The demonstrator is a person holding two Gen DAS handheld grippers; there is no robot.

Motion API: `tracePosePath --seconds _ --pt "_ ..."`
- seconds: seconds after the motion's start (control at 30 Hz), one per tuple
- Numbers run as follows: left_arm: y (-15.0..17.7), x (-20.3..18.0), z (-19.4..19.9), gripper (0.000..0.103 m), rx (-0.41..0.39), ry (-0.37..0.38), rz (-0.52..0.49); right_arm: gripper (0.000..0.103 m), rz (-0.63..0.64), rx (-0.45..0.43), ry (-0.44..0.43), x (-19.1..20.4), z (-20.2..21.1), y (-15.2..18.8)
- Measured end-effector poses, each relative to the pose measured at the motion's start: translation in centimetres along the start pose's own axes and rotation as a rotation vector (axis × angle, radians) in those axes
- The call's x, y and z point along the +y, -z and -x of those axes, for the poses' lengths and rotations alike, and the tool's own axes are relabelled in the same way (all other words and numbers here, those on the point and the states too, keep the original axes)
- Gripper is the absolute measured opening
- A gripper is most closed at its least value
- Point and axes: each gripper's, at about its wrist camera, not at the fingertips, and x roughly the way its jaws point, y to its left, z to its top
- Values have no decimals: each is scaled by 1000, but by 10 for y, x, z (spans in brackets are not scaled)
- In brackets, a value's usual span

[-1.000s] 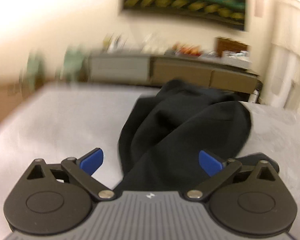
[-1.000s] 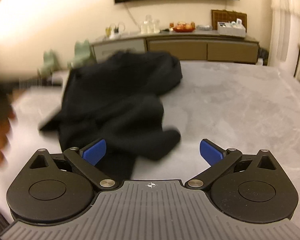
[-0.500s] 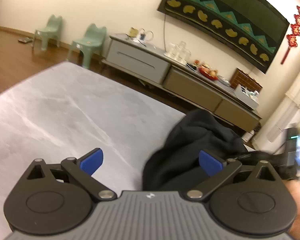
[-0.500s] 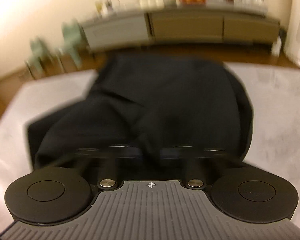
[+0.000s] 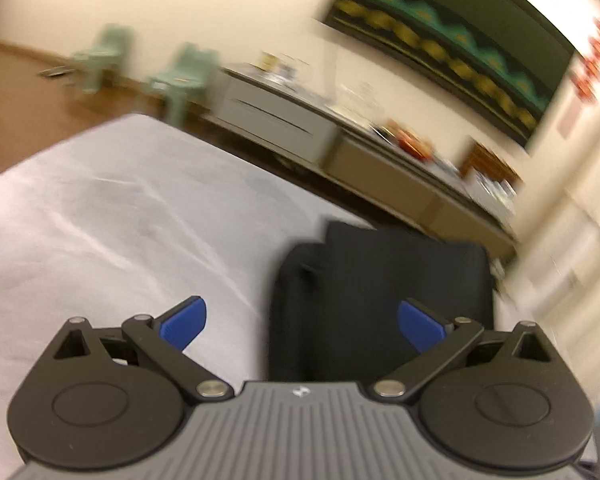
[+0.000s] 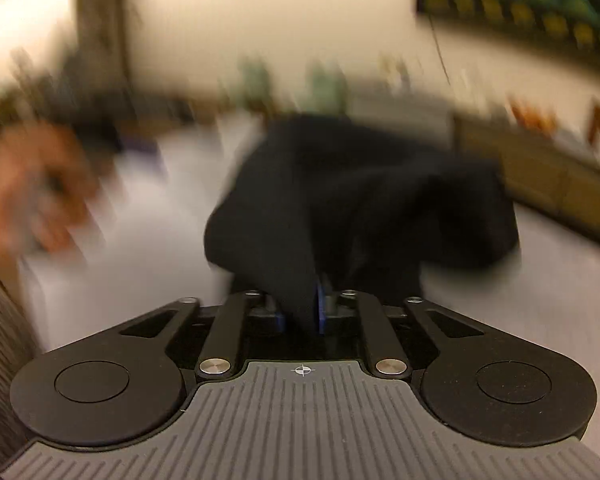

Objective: Fold clothes

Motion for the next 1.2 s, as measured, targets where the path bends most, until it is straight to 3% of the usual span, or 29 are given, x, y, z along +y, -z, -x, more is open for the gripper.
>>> tracePosePath --seconds 0.1,0.17,0.23,0.3,0.43,0.5,0.53,0.57,0.6,0.63,0.73,0.83,0.93,1.0,1.03,1.1,1.2 --pt "15 -26 -5 103 17 30 -114 43 -181 -31 -5 -34 5 23" --pt "26 -45 -9 103 18 38 -188 58 -335 -134 -51 -61 21 18" --pt "35 -62 -17 103 33 45 -237 86 -466 -208 -44 -91 24 7" --pt "40 -77 -30 103 63 54 -253 87 -573 -243 -20 -118 19 -4" --pt "55 -88 -59 103 157 43 -273 89 -622 -141 19 -148 -41 -28" --pt "57 -88 -68 87 167 36 -276 89 -630 -58 31 -154 -83 -36" --pt "57 -88 -72 64 171 33 -278 82 -631 -13 27 -158 -106 -37" --pt "55 -86 -74 30 171 36 -276 73 -630 36 0 -161 -127 -38" --pt "50 -81 -74 2 166 43 -262 40 -627 83 -37 -159 -142 -38" --pt "44 -76 -73 1 157 50 -246 0 -618 119 -64 -158 -153 -40" --pt "21 -58 -46 1 15 71 -178 0 -620 -6 -152 -161 -129 -67" --pt "2 -44 -15 2 -129 76 -125 0 -622 -315 -258 -164 -36 -102" --pt "-1 -35 -6 17 -136 88 -80 0 -545 -607 -347 -156 70 -113" --pt "3 -34 -12 26 -75 114 -68 0 -505 -681 -333 -148 109 -105" --pt "7 -35 -15 31 -43 128 -68 0 -490 -654 -265 -145 112 -96" --pt "15 -40 -20 57 10 141 -83 0 -458 -526 -55 -141 98 -72" --pt "32 -52 -25 71 66 141 -145 0 -442 -290 224 -139 60 -22"
